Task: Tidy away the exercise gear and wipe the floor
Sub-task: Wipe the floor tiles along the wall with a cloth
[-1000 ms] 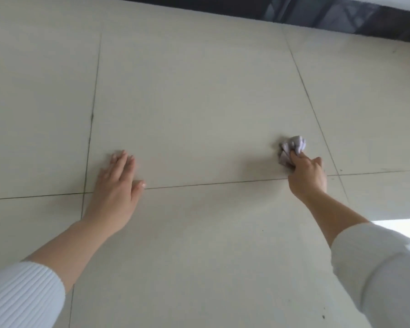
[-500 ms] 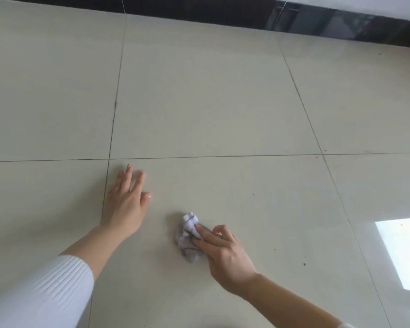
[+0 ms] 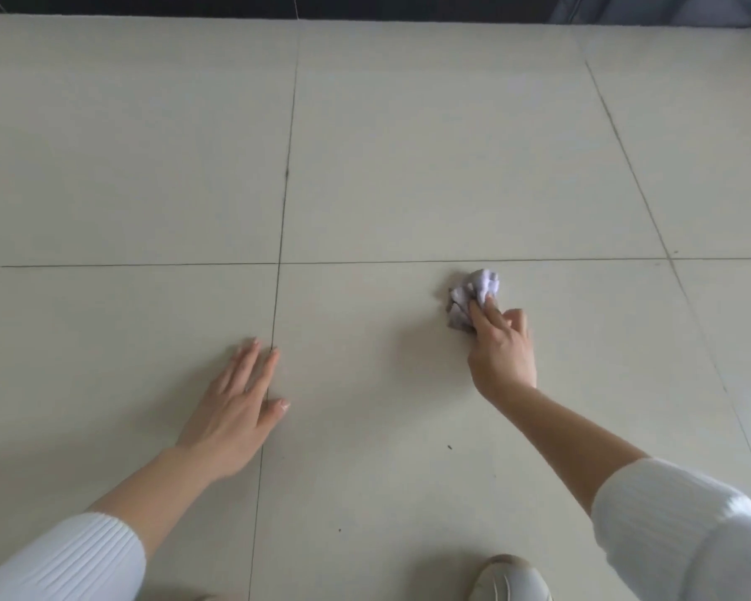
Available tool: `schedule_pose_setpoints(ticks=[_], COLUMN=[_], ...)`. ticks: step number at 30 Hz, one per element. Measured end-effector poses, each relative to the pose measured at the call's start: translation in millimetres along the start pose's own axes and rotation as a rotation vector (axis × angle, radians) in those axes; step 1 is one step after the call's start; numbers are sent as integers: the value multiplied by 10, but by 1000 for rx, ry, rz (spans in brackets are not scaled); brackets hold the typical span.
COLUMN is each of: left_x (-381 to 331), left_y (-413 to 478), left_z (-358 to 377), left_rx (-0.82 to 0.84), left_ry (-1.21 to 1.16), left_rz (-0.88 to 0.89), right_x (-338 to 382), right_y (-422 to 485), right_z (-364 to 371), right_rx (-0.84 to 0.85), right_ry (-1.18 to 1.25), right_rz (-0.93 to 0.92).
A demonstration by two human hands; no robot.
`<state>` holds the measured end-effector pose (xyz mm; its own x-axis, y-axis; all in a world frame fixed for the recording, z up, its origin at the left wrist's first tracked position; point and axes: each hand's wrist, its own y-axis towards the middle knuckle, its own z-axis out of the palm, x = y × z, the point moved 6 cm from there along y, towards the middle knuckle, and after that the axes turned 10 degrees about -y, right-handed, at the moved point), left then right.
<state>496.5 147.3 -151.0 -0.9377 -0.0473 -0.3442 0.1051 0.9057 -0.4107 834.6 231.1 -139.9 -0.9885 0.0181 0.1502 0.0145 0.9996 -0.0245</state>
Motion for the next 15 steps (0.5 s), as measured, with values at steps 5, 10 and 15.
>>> schedule_pose_setpoints(ticks=[5, 10, 15], left_x=[34, 197, 250], left_y=[131, 280, 283], left_z=[63, -58, -17], left_rx=[-119, -275, -300], left_ry=[-26, -48, -21], left_rz=[-7, -140, -156], right_x=[957, 1199, 622], right_y=[-493, -998, -185], right_z=[162, 262, 128], right_rx=[-40, 71, -60], right_ry=[39, 63, -12], right_rz=[-585, -1040, -821])
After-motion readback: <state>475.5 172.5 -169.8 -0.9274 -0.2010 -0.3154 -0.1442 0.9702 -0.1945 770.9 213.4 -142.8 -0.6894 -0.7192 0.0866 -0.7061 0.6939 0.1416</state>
